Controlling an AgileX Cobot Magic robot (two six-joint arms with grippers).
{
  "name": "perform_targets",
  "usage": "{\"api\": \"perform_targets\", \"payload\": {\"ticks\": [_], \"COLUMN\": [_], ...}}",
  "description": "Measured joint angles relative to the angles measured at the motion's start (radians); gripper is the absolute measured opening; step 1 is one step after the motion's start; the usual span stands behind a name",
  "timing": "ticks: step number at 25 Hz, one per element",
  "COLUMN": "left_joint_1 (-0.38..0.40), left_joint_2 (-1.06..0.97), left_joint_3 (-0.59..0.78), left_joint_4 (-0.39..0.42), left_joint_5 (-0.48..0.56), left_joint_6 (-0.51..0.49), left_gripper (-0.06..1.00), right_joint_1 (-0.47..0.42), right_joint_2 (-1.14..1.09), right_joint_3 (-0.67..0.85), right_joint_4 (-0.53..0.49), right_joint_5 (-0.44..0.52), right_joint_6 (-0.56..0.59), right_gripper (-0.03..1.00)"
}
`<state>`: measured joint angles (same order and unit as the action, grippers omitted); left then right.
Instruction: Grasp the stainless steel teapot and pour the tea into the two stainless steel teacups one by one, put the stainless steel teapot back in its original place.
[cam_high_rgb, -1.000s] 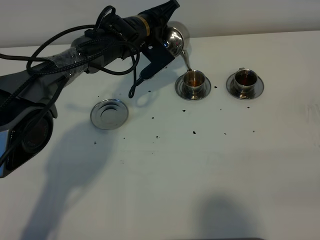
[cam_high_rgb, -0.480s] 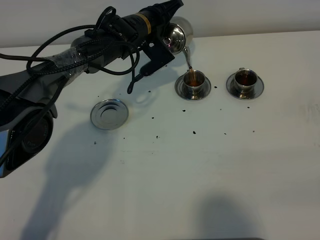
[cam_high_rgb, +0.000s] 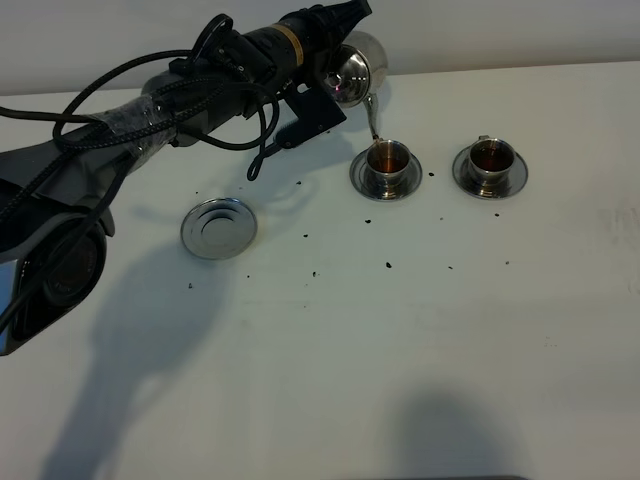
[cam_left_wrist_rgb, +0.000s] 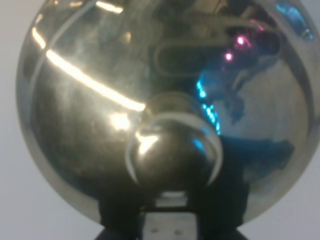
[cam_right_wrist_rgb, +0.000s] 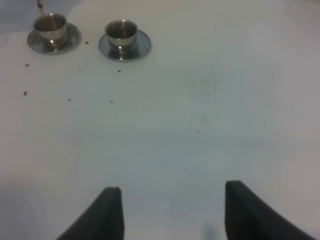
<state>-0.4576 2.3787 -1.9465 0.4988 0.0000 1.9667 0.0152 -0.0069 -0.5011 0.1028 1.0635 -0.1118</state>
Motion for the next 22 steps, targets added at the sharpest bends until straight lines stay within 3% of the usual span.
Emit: {"api": "perform_targets", "payload": {"ticks": [22], "left_joint_1": [0.0], "left_joint_2": [0.0], "left_joint_3": [0.0], "left_joint_4": [-0.001], "left_joint_5": [-0.072], "left_joint_6": [0.06], "left_gripper": [0.23], "right_joint_1": [0.0], "right_joint_2": [0.0], "right_joint_3": [0.0], "right_joint_4": [0.0], "right_joint_5": [0.0], "right_joint_6": [0.0], "right_gripper": [0.44]}}
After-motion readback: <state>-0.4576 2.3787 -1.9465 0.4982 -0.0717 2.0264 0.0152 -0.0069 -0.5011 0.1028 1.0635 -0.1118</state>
